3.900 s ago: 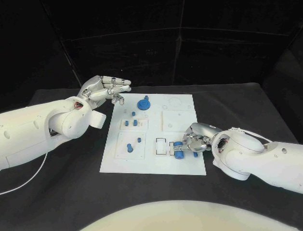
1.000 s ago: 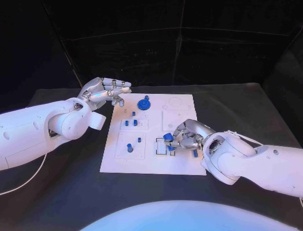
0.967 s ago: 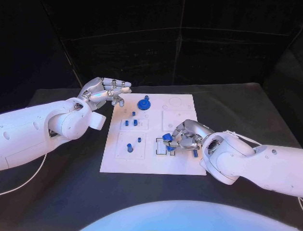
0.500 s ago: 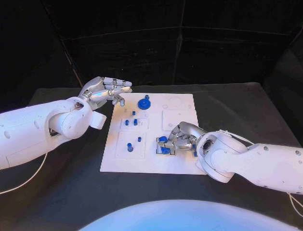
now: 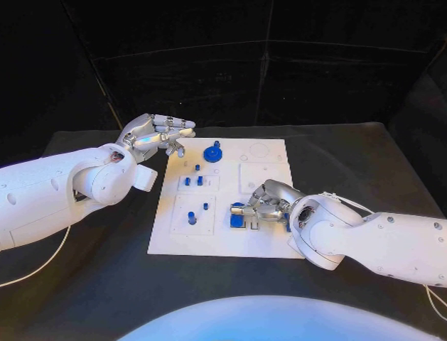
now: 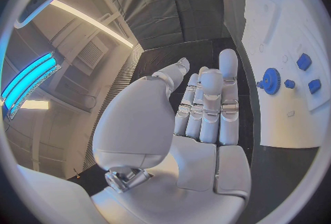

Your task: Assemble the parts on the task board

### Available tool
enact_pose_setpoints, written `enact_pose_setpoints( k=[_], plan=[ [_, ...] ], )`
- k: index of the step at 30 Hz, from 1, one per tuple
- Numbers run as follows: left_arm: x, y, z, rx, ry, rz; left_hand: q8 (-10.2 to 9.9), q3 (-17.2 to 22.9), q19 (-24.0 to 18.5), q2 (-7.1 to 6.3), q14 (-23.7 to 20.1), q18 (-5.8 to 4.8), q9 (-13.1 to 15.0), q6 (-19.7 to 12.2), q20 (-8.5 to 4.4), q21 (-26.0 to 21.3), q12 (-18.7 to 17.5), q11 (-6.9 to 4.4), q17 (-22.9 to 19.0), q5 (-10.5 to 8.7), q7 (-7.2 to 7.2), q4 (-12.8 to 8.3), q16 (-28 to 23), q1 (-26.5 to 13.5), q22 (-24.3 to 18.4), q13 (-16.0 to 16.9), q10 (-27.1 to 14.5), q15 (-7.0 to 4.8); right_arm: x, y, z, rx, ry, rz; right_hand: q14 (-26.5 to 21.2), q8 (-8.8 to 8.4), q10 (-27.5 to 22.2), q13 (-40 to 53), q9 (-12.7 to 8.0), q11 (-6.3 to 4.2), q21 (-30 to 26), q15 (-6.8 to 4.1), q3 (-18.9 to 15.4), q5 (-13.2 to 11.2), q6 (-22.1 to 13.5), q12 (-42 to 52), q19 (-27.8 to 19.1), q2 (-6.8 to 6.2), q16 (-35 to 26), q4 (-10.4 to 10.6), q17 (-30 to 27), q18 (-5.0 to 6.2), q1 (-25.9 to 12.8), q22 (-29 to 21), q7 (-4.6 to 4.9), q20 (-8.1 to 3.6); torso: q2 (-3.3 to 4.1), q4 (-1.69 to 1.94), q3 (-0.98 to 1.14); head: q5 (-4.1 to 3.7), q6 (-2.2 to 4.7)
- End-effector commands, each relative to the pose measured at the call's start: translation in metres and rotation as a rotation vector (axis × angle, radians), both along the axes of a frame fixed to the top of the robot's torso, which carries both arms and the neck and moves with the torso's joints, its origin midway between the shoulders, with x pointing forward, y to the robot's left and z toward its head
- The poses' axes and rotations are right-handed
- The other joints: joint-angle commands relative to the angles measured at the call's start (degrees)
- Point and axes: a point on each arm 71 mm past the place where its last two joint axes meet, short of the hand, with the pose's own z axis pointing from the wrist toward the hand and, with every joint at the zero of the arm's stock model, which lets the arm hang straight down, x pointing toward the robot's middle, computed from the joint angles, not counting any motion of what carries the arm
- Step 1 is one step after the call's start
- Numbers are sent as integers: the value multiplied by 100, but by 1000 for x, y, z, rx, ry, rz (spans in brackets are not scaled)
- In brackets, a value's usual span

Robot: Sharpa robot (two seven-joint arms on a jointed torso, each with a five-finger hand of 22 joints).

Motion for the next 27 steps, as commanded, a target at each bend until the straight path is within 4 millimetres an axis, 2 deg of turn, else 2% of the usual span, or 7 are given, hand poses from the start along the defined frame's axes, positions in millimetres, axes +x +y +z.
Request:
enact_pose_setpoints(
  k=[1, 2, 6, 8, 10, 15, 27],
  plan=[
    [0, -2, 1, -10, 0, -10, 0, -40, -4, 52, -37, 74, -8, -41, 46, -21, 38, -2, -5, -15, 14, -7, -36, 10, -5, 9, -23, -14, 0, 0, 3, 6, -33, 1, 559, -30, -46, 71, 8, 11, -26, -8, 7, -20, -15, -36, -32, 7, 21, 7, 1288, -69, -37, -10, 20, -2, -4, -5, -1, 0, 2],
    [0, -2, 1, -10, 0, -10, 0, -40, -4, 52, -37, 74, -8, -41, 46, -21, 38, -2, -5, -15, 14, -7, -36, 10, -5, 9, -23, -14, 0, -1, 3, 6, -34, 3, 560, -29, -45, 73, 10, 12, -26, -7, 29, -2, -17, -36, -31, 18, 22, -4, 1290, -70, -8, -7, 21, -1, -4, -5, -1, 0, 3],
    [0, -1, 1, -10, 0, -10, 0, -40, -4, 52, -37, 74, -8, -41, 46, -21, 38, -2, -5, -15, 14, -7, -36, 10, -5, 9, -23, -14, -1, -1, 4, 3, -36, 23, 560, 1, -31, 99, 34, 4, -30, -14, 200, 421, -9, -28, -27, 30, 22, -295, 1292, -69, 665, 1, 12, -3, -6, -3, 0, -2, 13],
    [0, -1, 1, -10, 0, -10, 0, -40, -4, 52, -37, 74, -8, -41, 46, -21, 38, -2, -5, -15, 14, -7, -36, 10, -5, 9, -23, -14, -2, -1, 5, -1, -38, 37, 561, 20, -21, 116, 46, -2, -30, -18, 248, 521, -1, -15, -24, 23, 23, -459, 1296, -70, 954, 5, 7, -8, -6, -3, 0, -3, 14],
    [0, -1, 1, -9, 0, -10, 0, -40, -4, 52, -37, 74, -8, -41, 46, -21, 38, -2, -5, -15, 14, -7, -36, 10, -5, 9, -23, -14, -3, -1, 5, -4, -41, 51, 563, 41, -4, 141, 59, -9, -30, -24, 280, 517, 13, 12, -22, 1, 27, -614, 1307, -71, 1199, 9, 1, -12, -5, -2, 1, -2, 15],
    [0, -1, 1, -9, 1, -10, 0, -40, -4, 52, -37, 74, -8, -41, 46, -21, 38, -2, -5, -15, 14, -7, -36, 10, -5, 9, -23, -14, -5, 1, 7, -10, -51, 75, 568, 70, 22, 177, 76, -12, -24, -27, 298, 345, 25, 50, -12, 1, 36, -763, 1327, -75, 1412, 29, -1, -17, -4, -5, 0, -3, 11],
    [0, -1, 0, -9, 2, -12, 0, -40, -4, 52, -37, 74, -8, -41, 46, -21, 38, -2, -5, -15, 14, -7, -36, 10, -5, 9, -23, -14, -3, 2, 5, -27, -54, 78, 571, 100, 59, 222, 90, -19, -11, -30, 304, 335, 58, 109, 2, 62, 43, -755, 1344, -80, 1402, 55, -10, -18, -5, 7, -4, -9, 6]
  ],
)
